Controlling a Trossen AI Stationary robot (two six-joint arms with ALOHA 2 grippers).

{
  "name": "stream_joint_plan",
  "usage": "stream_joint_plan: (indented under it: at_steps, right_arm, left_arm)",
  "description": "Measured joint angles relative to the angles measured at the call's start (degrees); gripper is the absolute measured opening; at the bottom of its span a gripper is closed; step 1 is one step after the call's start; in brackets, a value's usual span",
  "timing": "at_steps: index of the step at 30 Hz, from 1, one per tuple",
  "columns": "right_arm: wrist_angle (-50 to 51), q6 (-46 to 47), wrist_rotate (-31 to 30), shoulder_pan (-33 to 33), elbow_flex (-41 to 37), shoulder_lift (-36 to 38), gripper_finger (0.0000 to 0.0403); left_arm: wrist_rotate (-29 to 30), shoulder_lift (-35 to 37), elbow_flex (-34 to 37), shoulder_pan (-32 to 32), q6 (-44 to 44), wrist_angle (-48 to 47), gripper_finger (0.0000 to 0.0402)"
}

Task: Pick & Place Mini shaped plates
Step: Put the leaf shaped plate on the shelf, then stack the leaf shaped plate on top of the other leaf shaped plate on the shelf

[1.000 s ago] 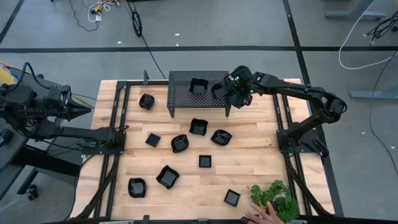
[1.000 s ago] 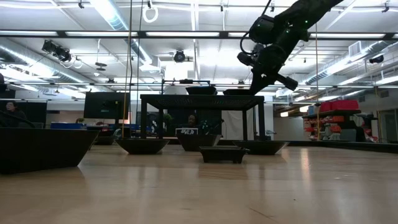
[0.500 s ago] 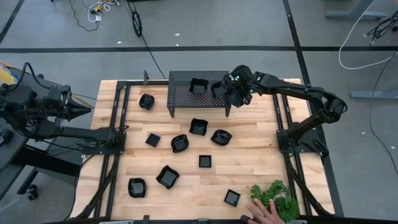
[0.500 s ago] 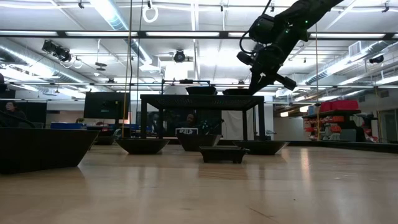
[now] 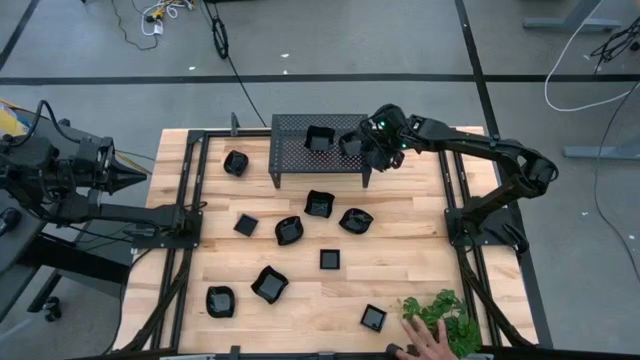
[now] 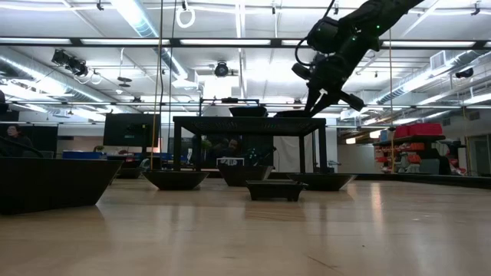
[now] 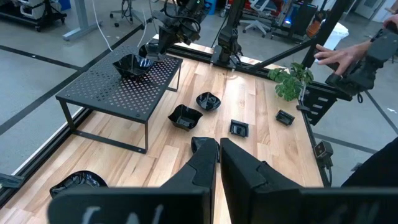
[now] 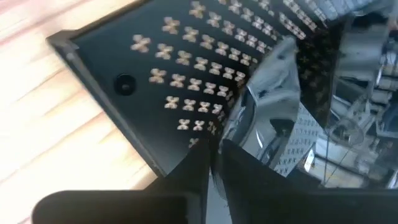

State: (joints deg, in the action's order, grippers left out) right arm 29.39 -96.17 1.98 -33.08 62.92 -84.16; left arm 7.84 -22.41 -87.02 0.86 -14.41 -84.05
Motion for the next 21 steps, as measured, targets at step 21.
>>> stream_joint_plan:
  at_steps: [21]
  right_arm:
    - [-0.2, 6.0, -3.0, 0.0, 0.0, 3.0, 0.0154]
  left_arm:
    - [0.0, 0.0, 0.0, 0.0, 0.0, 0.0, 0.0025]
